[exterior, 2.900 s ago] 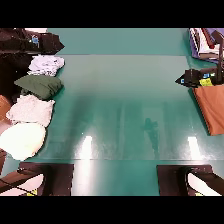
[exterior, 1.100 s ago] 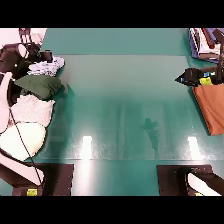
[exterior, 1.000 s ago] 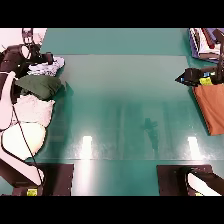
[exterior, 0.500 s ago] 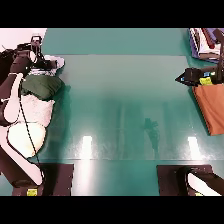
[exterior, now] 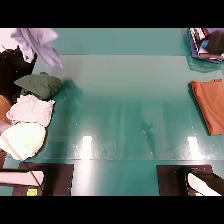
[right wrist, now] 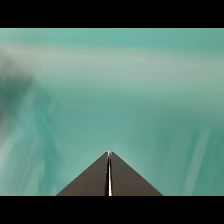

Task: Fold the shirts.

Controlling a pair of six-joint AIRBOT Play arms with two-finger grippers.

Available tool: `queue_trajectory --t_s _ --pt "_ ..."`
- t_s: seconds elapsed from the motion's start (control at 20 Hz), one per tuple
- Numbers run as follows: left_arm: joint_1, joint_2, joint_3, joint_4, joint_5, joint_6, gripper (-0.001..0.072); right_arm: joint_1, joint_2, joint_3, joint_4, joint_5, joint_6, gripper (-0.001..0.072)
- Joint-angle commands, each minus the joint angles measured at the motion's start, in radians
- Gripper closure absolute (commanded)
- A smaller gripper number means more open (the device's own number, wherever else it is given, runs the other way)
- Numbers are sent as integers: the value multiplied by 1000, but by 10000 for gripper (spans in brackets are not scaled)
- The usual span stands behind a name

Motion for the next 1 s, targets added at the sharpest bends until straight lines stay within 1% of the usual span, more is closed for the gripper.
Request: queue_trajectory --t_s 0.0,0.15,0.2,0.3,0.4,0.45,0.5,0.55,0.6,0.7,0.75,0.85,0.95 --pt "-108 215 19 -15 -141 72 689 0 0 156 -4 -35 -18 700" --pt "-286 242 -7 -17 -237 65 690 0 0 209 -3 -12 -18 700" --pt "-359 241 -59 -18 -247 34 689 0 0 220 -2 5 -18 700" --pt "-512 233 -203 -50 -246 -5 689 0 1 230 0 35 -18 700" --pt "-661 202 -352 -112 -226 -7 687 0 0 230 0 62 -18 700" --pt "-728 181 -426 -142 -192 -7 685 0 0 230 0 72 -18 700" --pt "-778 160 -481 -169 -152 -6 540 0 0 230 1 85 -17 700" --pt "-816 138 -521 -188 -111 -6 156 0 0 230 1 97 -17 700" --pt "-829 122 -531 -188 -97 -6 62 0 0 230 1 108 -17 700" --pt "-795 117 -523 -151 -101 -6 65 0 2 230 3 121 -17 700" --pt "-748 126 -522 -127 -108 -6 65 0 2 230 5 127 -17 700" --pt "-610 122 -533 -125 -143 -14 65 0 2 230 8 134 -17 700" --pt "-459 117 -605 -187 -149 -26 65 0 2 230 8 136 -17 700"
